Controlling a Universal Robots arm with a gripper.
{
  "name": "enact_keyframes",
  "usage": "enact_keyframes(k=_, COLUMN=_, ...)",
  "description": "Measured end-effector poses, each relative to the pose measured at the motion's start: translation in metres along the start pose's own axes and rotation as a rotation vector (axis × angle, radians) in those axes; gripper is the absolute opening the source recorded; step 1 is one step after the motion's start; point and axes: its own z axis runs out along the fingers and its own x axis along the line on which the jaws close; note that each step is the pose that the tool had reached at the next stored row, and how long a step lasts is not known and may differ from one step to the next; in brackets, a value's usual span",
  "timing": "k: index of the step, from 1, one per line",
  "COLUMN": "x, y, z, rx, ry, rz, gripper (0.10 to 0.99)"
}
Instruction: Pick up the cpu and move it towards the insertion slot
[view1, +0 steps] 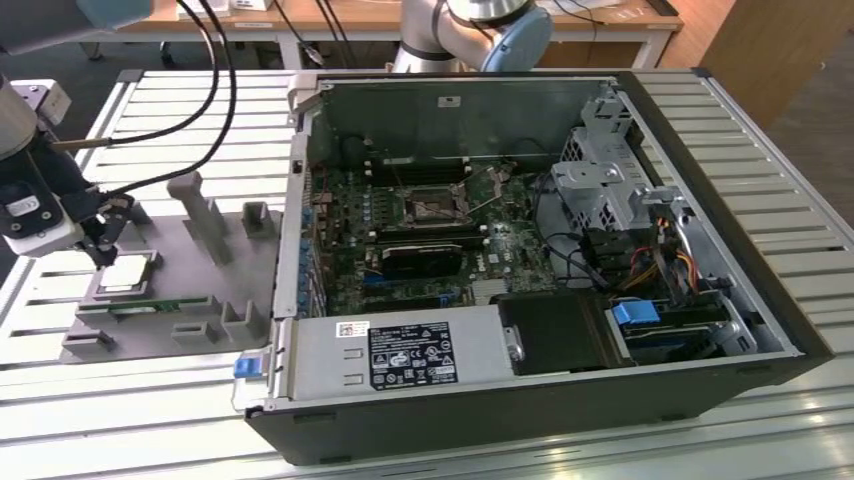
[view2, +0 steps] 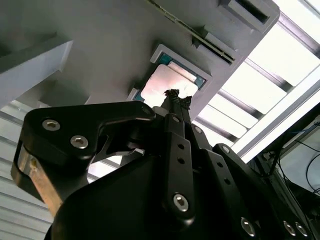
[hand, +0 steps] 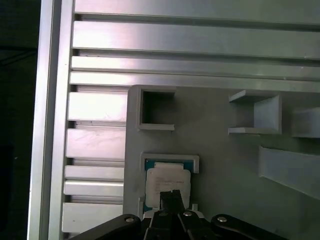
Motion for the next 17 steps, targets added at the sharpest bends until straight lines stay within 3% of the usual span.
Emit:
enact_keyframes(k=11, x=0.0003, y=-0.002, z=0.0209, rx=0.0, ry=-0.0002, rz=0.0, gripper=0.102)
enact_keyframes(k=17, x=-0.0015, y=-0.0014, z=0.0246, rx=0.0, ry=-0.0002, rz=0.0, gripper=0.102)
